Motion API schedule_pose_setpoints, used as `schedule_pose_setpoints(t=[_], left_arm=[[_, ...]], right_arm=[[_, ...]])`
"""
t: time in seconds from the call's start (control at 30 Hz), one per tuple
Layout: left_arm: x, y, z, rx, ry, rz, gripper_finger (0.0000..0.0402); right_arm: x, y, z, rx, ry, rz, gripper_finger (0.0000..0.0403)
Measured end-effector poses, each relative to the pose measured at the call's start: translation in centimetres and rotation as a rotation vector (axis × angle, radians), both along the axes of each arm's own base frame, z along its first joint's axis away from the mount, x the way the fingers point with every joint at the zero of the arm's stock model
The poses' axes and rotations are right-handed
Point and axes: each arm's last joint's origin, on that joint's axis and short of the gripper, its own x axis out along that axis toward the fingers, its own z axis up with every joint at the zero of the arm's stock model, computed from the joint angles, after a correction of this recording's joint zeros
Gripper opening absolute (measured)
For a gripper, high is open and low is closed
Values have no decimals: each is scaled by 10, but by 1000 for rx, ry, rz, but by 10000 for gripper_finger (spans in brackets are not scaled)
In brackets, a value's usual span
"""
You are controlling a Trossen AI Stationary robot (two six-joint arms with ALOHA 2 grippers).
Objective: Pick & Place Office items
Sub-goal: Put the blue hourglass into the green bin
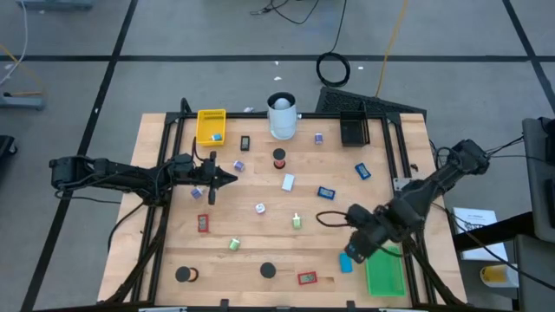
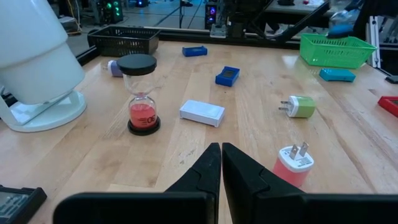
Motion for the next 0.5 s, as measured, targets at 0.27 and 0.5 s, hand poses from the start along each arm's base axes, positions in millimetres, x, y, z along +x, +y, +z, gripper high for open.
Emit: schedule_pose_setpoints(t=[0.27,0.5], left_arm=[[0,0,0,4,0,-1,21],[0,0,0,3,0,-1,21]], right_arm=[[-26,35,-2,28,82,-94,204],[-45,63,-16,19,194,-164,204]])
